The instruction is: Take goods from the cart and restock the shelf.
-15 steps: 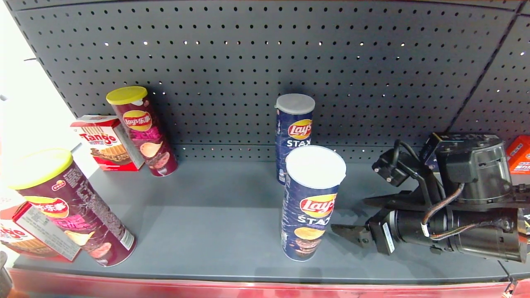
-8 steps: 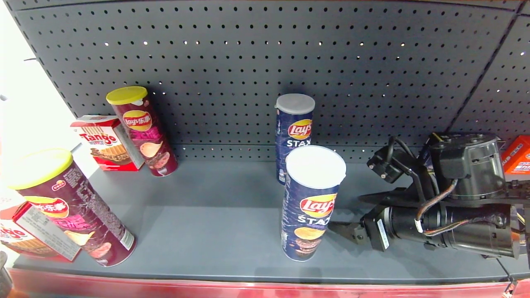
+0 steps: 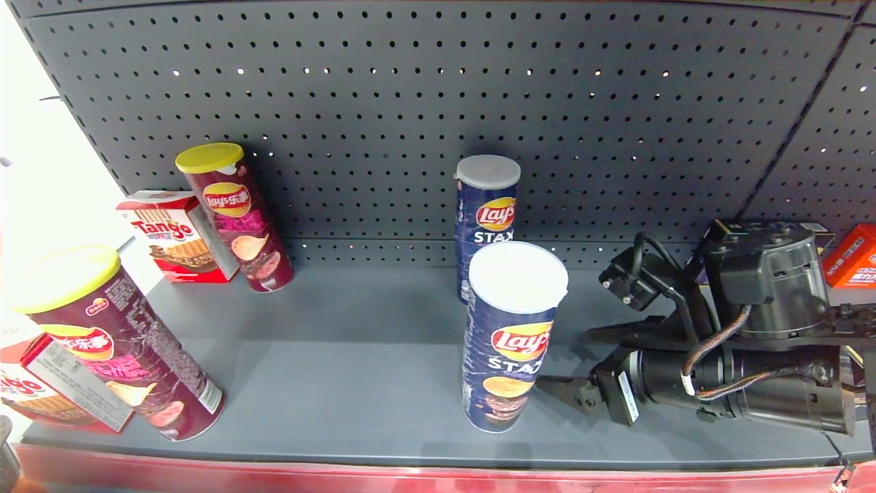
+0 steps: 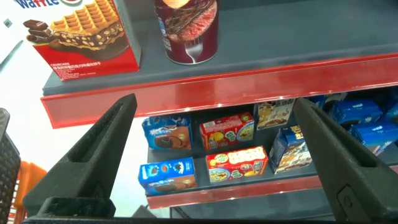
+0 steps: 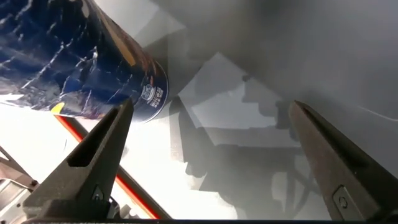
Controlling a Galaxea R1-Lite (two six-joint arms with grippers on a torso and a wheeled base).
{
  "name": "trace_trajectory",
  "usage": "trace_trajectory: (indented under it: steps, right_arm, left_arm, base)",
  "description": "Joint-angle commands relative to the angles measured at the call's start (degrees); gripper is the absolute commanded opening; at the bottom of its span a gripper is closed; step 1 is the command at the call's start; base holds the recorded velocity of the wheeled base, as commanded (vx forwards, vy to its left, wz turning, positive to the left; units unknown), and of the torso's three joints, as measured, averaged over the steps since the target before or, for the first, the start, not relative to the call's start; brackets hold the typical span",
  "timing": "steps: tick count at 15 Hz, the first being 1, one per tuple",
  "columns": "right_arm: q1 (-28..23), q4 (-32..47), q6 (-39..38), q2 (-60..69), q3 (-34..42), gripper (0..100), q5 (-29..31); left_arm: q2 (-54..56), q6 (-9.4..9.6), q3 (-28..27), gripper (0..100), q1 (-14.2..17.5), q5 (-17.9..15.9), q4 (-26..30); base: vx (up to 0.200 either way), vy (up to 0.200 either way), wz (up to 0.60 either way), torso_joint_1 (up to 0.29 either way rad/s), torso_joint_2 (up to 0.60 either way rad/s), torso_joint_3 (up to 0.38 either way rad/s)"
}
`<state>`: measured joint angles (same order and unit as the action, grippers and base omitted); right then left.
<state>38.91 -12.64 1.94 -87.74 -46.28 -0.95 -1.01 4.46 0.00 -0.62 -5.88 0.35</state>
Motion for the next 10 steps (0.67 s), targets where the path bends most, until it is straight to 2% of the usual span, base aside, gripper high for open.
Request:
trace_trajectory:
  steps: [1, 10]
  right_arm:
    - [0.37, -0.01, 0.00, 0.02, 0.13, 100, -0.02]
    - [0.90, -0.01, 0.00, -0.15, 0.22, 100, -0.02]
  left_arm:
    - [-0.13, 0.02, 0.00, 100, -0.08, -0.01, 0.00]
    - [-0.13, 0.02, 0.00, 100, -0.08, -0.01, 0.00]
  base:
    - [0.000, 0.000, 0.00, 0.000, 0.00, 0.000]
    - [0.000, 0.000, 0.00, 0.000, 0.00, 0.000]
